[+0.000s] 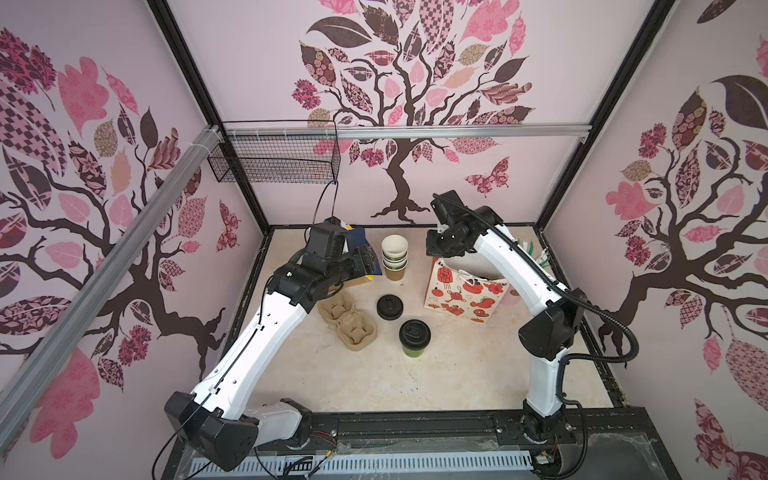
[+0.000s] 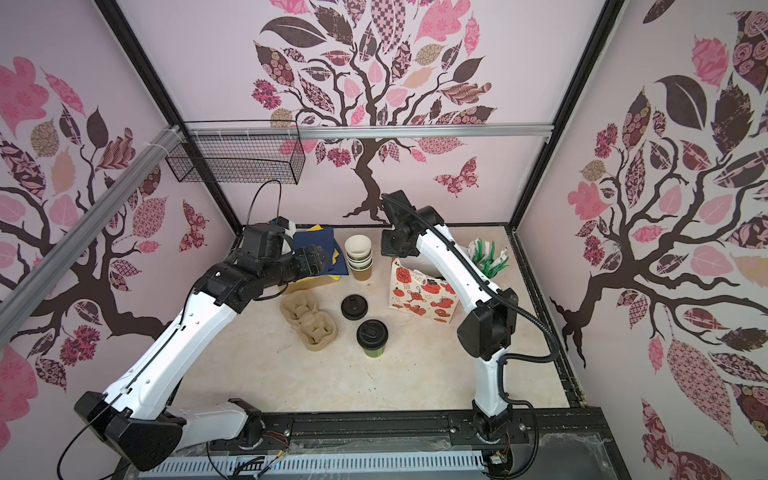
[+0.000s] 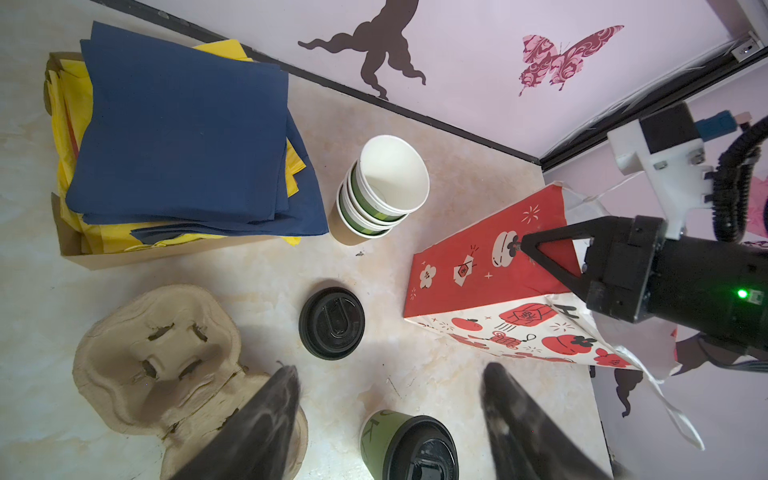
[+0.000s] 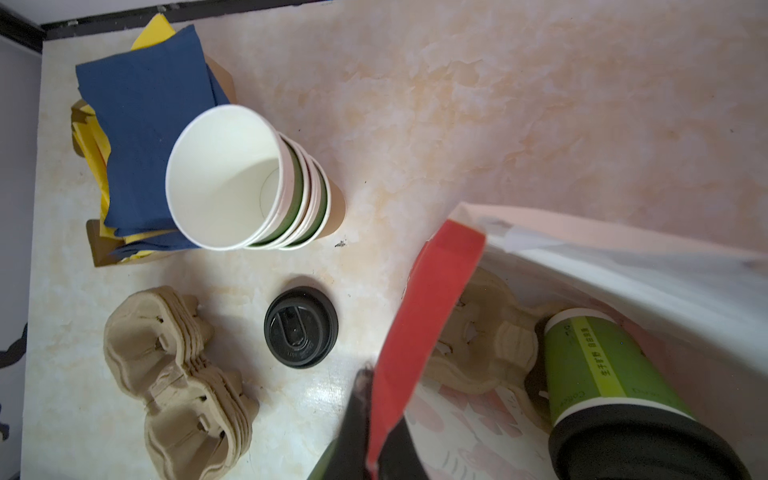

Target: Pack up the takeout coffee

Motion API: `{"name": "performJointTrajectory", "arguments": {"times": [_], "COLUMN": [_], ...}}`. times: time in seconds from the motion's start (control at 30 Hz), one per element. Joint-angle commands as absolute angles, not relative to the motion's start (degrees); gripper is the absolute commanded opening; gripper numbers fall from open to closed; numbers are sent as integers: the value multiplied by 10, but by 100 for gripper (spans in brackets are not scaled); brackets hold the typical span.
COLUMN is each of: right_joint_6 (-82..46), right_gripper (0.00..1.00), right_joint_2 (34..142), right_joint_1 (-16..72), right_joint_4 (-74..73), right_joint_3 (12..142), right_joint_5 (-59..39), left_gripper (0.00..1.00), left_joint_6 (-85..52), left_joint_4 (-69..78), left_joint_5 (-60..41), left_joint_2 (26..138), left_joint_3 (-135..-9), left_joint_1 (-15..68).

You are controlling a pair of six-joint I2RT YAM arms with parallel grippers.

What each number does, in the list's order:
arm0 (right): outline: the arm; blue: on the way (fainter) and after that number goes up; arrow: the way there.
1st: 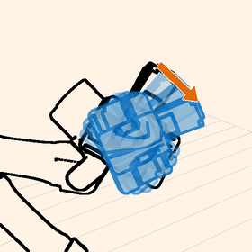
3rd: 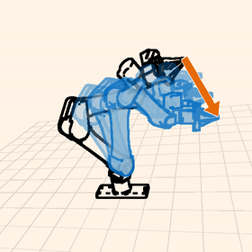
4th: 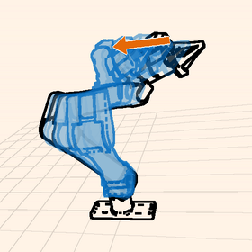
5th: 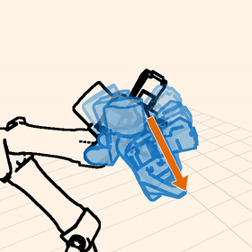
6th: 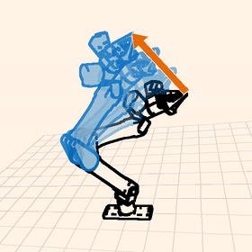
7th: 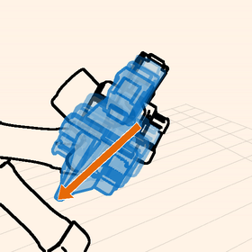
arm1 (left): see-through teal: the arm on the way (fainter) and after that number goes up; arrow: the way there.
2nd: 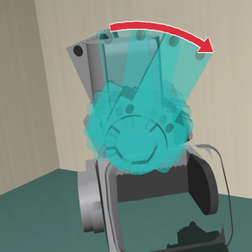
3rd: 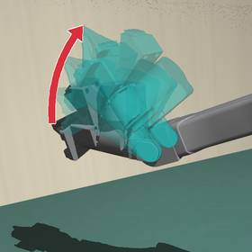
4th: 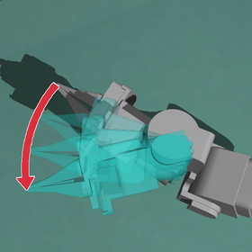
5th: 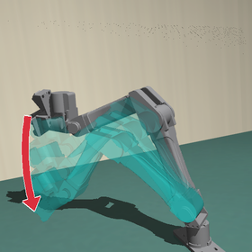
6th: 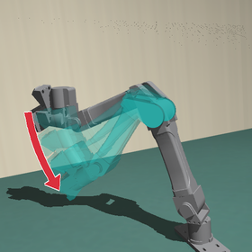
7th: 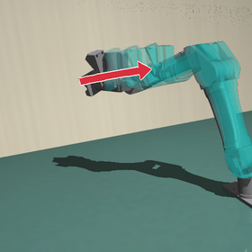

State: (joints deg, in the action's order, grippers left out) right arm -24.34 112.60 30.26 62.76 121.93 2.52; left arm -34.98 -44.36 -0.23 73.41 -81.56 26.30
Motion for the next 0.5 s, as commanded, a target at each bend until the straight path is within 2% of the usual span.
{"name": "performJointTrajectory", "arguments": {"times": [0.0, 0.2, 0.47], "right_joint_6": [-177, -116, -69], "right_gripper": [0, 0, 0], "right_joint_2": [1067, 1011, 926], "right_joint_1": [306, 306, 308], "right_joint_4": [680, 716, 708], "right_joint_3": [1206, 1160, 1034], "right_joint_5": [-10, -13, -60], "left_gripper": [73, 73, 73], "left_joint_6": [-354, -352, -341], "left_joint_4": [-428, -417, -402], "left_joint_5": [-3, -19, -45], "left_joint_2": [729, 737, 747], "left_joint_3": [-801, -804, -805], "left_joint_1": [261, 261, 261]}}
